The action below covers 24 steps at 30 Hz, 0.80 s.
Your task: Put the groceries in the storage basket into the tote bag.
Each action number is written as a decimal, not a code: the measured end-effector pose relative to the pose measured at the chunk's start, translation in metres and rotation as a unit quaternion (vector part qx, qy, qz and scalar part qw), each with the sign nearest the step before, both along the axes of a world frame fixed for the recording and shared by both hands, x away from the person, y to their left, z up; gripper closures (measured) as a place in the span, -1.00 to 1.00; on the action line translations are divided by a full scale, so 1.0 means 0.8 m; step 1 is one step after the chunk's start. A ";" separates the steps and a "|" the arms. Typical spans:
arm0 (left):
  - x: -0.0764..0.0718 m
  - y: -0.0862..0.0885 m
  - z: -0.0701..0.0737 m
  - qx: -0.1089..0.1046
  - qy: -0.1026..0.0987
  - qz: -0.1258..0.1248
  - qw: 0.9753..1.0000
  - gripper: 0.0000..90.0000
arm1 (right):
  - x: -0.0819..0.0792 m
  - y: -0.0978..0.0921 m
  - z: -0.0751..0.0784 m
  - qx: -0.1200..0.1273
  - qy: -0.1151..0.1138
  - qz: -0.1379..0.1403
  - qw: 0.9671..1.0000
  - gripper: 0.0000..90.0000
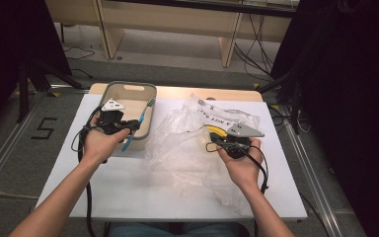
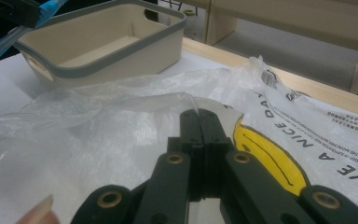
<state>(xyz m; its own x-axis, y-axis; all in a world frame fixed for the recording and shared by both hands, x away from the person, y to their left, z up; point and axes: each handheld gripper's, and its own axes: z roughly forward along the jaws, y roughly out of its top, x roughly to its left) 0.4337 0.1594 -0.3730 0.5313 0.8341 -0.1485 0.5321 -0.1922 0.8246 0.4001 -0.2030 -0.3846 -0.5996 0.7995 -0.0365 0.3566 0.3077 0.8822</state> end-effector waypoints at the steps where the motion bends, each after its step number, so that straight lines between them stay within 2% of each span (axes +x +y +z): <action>1: -0.006 -0.001 0.000 -0.005 -0.001 -0.008 1.000 0.83 | 0.000 0.000 0.000 -0.001 -0.001 0.000 1.000 1.00; 12: -0.039 -0.018 0.003 0.000 -0.019 -0.046 0.999 0.83 | 0.000 0.001 -0.001 -0.003 0.000 0.001 1.000 1.00; 24: -0.073 -0.045 0.001 0.007 -0.026 -0.095 0.995 0.83 | 0.000 0.001 -0.001 -0.004 0.003 0.002 1.000 1.00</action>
